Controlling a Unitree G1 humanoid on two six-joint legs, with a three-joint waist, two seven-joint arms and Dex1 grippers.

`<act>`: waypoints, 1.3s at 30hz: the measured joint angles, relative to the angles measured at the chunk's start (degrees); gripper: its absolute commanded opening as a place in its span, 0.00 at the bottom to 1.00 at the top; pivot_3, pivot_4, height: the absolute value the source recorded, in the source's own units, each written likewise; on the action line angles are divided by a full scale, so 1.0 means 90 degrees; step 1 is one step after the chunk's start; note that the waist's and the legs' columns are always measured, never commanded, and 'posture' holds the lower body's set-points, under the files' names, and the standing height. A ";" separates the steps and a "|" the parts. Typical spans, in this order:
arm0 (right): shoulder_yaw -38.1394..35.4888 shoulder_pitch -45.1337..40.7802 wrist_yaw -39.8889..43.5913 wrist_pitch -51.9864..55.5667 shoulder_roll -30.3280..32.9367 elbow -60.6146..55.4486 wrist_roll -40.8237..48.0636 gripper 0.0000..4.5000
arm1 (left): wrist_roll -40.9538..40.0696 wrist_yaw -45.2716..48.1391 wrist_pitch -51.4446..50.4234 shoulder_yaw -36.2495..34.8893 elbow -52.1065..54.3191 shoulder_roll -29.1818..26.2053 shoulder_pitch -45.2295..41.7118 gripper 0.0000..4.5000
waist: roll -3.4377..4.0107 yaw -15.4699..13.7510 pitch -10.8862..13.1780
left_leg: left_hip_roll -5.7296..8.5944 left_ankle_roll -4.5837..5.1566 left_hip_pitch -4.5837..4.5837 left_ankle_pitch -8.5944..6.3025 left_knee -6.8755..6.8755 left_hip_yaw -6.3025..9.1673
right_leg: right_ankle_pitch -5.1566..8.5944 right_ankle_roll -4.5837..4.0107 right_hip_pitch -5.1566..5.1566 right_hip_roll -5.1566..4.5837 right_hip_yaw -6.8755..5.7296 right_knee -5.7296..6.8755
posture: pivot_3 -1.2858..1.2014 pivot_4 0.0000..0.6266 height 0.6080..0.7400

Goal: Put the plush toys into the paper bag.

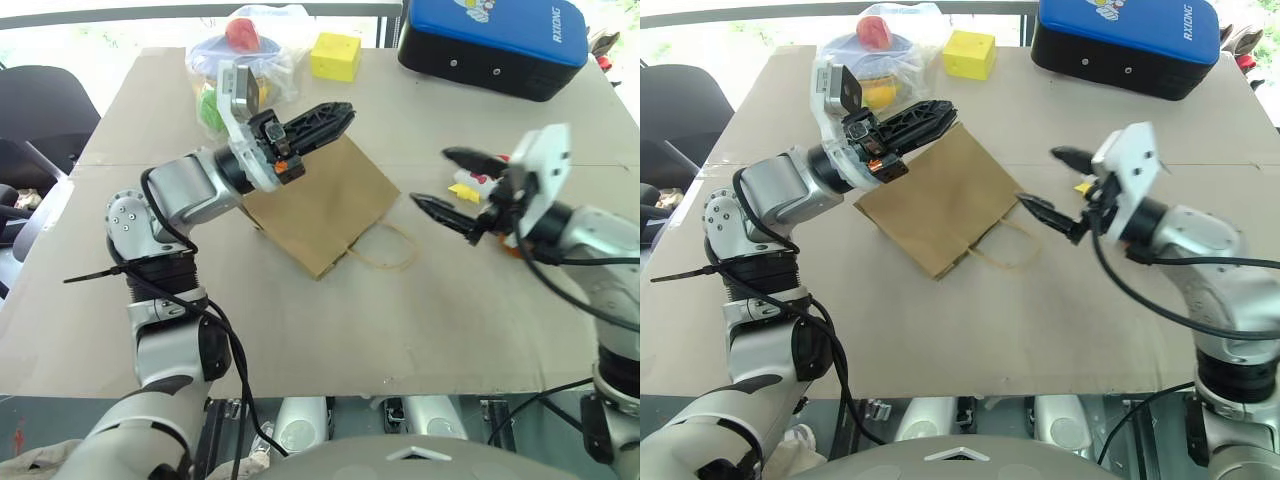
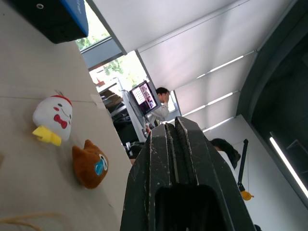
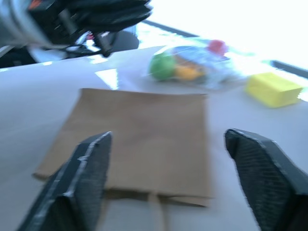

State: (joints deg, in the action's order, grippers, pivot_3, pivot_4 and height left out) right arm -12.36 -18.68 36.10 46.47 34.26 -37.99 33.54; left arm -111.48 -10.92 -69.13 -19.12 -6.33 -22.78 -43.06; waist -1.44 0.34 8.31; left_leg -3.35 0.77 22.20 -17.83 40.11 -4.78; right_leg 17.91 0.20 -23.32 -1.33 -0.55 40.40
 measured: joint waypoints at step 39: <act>-0.0882 0.3050 -0.0039 -0.0434 0.0985 -0.1222 0.0795 1.00 | 1.1367 0.8768 0.7727 0.4743 -0.0379 -0.1149 0.1330 0.02 | 0.0032 -0.0112 0.0015 | 0.0029 0.0006 -0.0017 -0.0003 -0.0075 0.0060 | -0.0004 0.0005 0.0004 0.0039 0.0042 -0.0056 | 0.52 0.24 0.92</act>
State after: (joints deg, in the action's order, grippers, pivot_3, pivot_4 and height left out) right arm -20.30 8.77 35.75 42.56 43.13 -48.98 40.69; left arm -9.18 67.99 0.41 23.57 -9.75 -33.12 -31.08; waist -1.16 -0.67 8.45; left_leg -3.09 0.82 22.05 -17.85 39.43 -4.24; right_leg 17.87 0.25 -23.28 -0.98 -0.17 39.90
